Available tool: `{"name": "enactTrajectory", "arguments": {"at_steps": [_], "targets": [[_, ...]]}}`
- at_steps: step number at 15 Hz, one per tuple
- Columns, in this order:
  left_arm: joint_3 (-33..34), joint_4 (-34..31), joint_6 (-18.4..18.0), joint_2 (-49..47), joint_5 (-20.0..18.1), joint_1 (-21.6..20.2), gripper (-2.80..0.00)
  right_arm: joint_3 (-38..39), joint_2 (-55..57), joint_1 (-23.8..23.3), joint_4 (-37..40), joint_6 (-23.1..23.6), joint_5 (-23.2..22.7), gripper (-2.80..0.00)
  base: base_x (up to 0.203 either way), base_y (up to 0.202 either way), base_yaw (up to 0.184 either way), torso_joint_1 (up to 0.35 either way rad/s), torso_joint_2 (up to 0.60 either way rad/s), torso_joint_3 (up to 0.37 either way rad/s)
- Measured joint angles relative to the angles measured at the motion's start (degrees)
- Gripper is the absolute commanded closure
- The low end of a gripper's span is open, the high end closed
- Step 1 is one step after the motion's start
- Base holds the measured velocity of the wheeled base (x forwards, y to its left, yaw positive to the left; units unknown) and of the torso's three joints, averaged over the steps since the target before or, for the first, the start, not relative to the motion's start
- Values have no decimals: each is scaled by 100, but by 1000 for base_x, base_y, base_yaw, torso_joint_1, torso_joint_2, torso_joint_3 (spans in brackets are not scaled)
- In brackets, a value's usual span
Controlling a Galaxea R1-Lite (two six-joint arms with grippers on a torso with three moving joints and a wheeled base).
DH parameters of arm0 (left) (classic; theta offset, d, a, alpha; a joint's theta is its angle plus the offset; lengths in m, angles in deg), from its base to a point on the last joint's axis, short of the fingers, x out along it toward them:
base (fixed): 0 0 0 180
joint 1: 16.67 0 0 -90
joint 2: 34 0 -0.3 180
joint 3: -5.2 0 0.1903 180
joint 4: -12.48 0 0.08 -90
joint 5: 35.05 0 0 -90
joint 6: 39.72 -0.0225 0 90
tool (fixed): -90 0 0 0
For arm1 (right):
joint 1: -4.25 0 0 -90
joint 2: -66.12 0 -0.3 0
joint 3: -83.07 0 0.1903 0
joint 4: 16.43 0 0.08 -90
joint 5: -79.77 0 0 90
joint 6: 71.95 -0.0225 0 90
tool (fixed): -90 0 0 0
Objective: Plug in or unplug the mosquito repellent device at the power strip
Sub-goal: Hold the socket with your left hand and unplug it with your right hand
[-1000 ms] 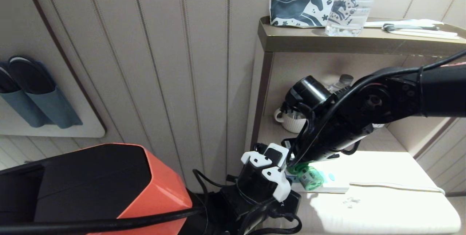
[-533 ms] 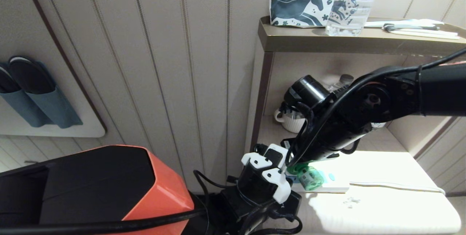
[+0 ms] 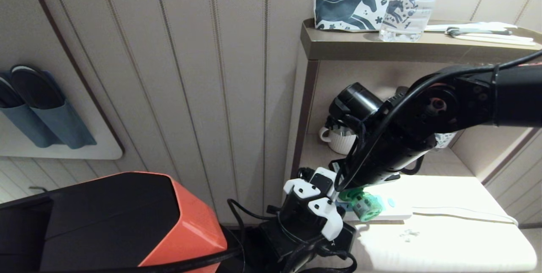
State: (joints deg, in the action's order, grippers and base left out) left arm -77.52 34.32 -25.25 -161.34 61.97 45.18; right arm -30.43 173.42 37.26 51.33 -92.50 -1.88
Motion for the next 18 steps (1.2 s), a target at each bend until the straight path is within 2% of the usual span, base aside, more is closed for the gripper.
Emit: {"name": "enactTrajectory", "arguments": {"at_steps": [8, 11, 18], "targets": [[18, -6, 11, 11, -2, 11, 0, 184, 15, 113, 4, -48, 9, 0, 0, 0, 0, 0, 0, 0], [15, 149, 7, -11, 169, 5, 0, 229, 63, 119, -7, -35, -8, 0, 0, 0, 0, 0, 0, 0], [-120, 177, 55, 28, 196, -28, 0, 222, 138, 115, 11, -20, -39, 0, 0, 0, 0, 0, 0, 0]]}}
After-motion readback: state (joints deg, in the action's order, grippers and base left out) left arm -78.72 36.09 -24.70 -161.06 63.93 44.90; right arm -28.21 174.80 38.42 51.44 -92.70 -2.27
